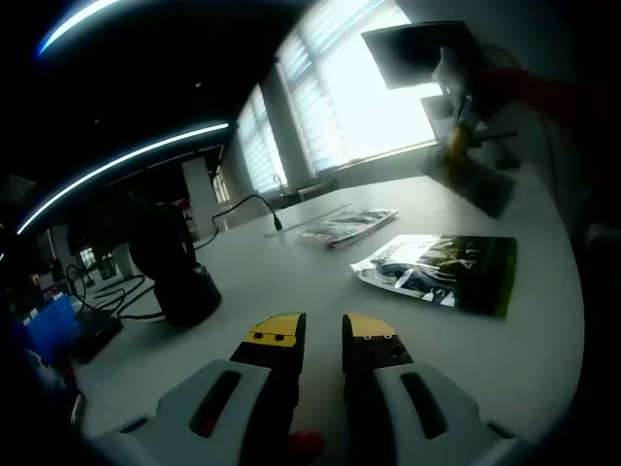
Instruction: Clip sheet goods on table flip sheet goods clip sheet goods scan sheet goods put sheet goods back to table
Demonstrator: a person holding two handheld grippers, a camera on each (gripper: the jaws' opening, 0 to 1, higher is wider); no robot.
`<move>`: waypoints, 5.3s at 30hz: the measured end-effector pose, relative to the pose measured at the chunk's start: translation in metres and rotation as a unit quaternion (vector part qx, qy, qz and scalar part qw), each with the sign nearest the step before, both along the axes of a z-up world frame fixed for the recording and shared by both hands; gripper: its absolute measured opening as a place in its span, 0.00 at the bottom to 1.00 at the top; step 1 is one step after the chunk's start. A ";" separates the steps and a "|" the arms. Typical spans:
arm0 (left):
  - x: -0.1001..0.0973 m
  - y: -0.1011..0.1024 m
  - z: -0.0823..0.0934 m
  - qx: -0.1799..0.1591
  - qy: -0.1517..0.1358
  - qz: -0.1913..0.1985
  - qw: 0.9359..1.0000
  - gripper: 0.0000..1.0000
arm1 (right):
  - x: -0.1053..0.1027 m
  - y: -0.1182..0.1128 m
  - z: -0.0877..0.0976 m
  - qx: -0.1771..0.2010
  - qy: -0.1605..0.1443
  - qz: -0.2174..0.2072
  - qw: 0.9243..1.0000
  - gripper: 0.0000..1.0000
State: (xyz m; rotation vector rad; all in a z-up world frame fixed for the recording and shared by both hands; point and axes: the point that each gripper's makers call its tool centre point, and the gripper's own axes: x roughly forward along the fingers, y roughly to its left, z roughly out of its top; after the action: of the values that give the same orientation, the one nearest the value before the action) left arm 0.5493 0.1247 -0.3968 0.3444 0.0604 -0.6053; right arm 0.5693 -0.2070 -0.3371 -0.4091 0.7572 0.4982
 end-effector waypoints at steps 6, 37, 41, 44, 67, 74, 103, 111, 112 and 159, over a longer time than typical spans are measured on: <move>0.000 0.000 0.000 0.001 0.000 0.002 1.000 0.08 | -0.007 0.008 0.016 0.016 -0.019 0.004 1.000 0.00; -0.004 -0.002 0.003 -0.001 -0.002 -0.003 1.000 0.08 | 0.018 0.057 0.093 0.125 -0.117 -0.045 0.984 0.00; -0.004 -0.001 0.003 -0.001 -0.002 -0.003 1.000 0.08 | 0.021 0.067 0.097 0.124 -0.132 -0.044 0.982 0.00; -0.005 -0.001 0.003 -0.002 -0.002 -0.004 1.000 0.08 | 0.025 0.072 0.103 0.122 -0.149 -0.044 0.980 0.00; -0.002 -0.002 0.001 0.005 -0.004 -0.006 1.000 0.08 | 0.073 0.138 0.126 0.124 -0.233 -0.055 0.963 0.00; 0.000 -0.003 0.001 0.003 -0.004 -0.008 1.000 0.08 | 0.078 0.163 0.130 0.140 -0.250 -0.048 0.957 0.00; 0.002 -0.005 0.000 0.006 -0.005 -0.014 1.000 0.08 | 0.114 0.220 0.105 0.169 -0.273 -0.073 0.944 0.00; 0.002 -0.006 0.000 0.007 -0.005 -0.015 1.000 0.08 | 0.114 0.238 0.090 0.164 -0.264 -0.065 0.948 0.00; 0.002 -0.006 -0.001 0.007 -0.005 -0.016 1.000 0.08 | 0.114 0.240 0.089 0.165 -0.263 -0.065 0.948 0.00; 0.002 -0.005 -0.001 0.006 -0.003 -0.014 1.000 0.08 | 0.116 0.223 0.101 0.148 -0.281 -0.016 0.948 0.00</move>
State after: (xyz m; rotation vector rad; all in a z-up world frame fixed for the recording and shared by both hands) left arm 0.5509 0.1201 -0.3973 0.3590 0.0543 -0.6318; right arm 0.6855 0.0159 -0.2359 -0.2374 0.1308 0.4263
